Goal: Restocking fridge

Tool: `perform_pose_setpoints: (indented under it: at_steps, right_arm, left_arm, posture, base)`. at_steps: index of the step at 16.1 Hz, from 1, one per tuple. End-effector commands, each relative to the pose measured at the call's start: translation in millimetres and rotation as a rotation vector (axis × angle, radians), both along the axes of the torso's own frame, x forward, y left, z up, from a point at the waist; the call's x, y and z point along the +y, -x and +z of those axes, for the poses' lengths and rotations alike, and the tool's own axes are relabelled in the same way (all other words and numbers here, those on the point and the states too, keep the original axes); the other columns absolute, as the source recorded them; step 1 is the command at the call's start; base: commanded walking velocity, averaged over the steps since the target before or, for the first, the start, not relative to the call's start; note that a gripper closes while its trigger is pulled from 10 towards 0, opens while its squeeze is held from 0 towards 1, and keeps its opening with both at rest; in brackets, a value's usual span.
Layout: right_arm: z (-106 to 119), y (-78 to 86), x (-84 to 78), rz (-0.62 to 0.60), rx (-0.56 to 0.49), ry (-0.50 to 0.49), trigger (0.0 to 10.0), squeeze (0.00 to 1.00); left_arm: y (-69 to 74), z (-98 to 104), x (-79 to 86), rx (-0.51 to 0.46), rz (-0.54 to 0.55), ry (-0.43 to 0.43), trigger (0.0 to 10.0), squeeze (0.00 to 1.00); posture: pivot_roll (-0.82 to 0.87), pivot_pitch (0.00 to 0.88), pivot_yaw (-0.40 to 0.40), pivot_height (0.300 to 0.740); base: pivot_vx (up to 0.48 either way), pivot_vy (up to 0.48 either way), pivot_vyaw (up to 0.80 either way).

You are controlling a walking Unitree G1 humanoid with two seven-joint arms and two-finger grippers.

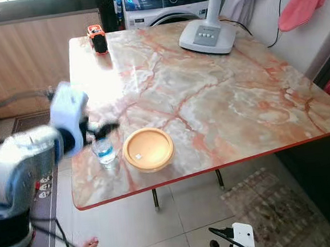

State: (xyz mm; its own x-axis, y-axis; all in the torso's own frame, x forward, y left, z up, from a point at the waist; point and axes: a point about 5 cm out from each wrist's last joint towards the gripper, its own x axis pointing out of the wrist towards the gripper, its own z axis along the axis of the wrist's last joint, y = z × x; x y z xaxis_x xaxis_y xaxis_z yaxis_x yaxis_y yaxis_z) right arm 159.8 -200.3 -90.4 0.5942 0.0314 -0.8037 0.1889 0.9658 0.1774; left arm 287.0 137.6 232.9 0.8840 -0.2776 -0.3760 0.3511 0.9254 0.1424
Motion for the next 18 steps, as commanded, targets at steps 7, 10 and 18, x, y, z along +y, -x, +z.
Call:
perform_pose_setpoints:
  at_steps: [7,10,18]
  right_arm:
    - [-1.1,2.6,-1.6,0.000,0.017,0.000,10.0,0.00]
    - [-1.2,3.0,-1.5,0.011,0.019,0.002,10.0,0.00]
    - [-1.2,3.1,-1.5,0.015,0.019,-0.001,10.0,0.00]
  left_arm:
    - [-1.5,-2.6,5.0,-0.004,0.041,-0.037,10.0,0.00]
    - [-3.4,-5.9,6.4,-0.003,0.061,-0.031,10.0,0.00]
    - [-5.7,-9.3,7.0,-0.013,0.087,-0.020,1.1,0.00]
  posture:
    - [-0.07,0.090,-0.066,0.740]
    - [-0.08,0.090,-0.067,0.740]
    - [-0.08,0.093,-0.074,0.740]
  base:
    - [0.000,0.000,0.00]
    - [0.000,0.000,0.00]
    - [0.000,0.000,0.00]
